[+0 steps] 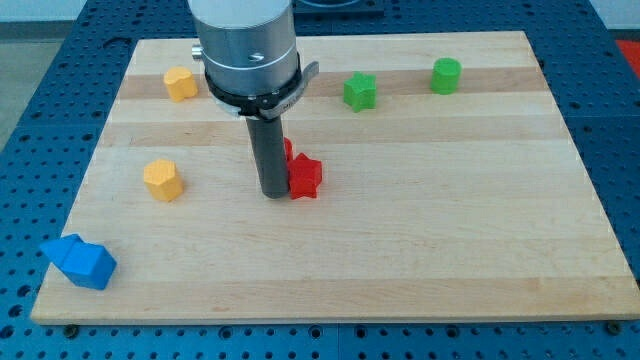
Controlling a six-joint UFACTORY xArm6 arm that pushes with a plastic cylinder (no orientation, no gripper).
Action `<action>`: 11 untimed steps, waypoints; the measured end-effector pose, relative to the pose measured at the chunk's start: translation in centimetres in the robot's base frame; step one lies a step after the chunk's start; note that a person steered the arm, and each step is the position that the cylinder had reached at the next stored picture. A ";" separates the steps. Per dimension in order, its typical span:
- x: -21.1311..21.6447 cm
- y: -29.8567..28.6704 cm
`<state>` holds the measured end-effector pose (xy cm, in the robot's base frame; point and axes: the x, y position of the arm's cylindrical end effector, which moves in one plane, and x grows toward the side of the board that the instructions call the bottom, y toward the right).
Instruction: Point at the green circle
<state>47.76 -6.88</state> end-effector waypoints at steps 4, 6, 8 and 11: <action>0.8 16.4; -10.8 28.3; -18.9 29.0; -19.1 20.5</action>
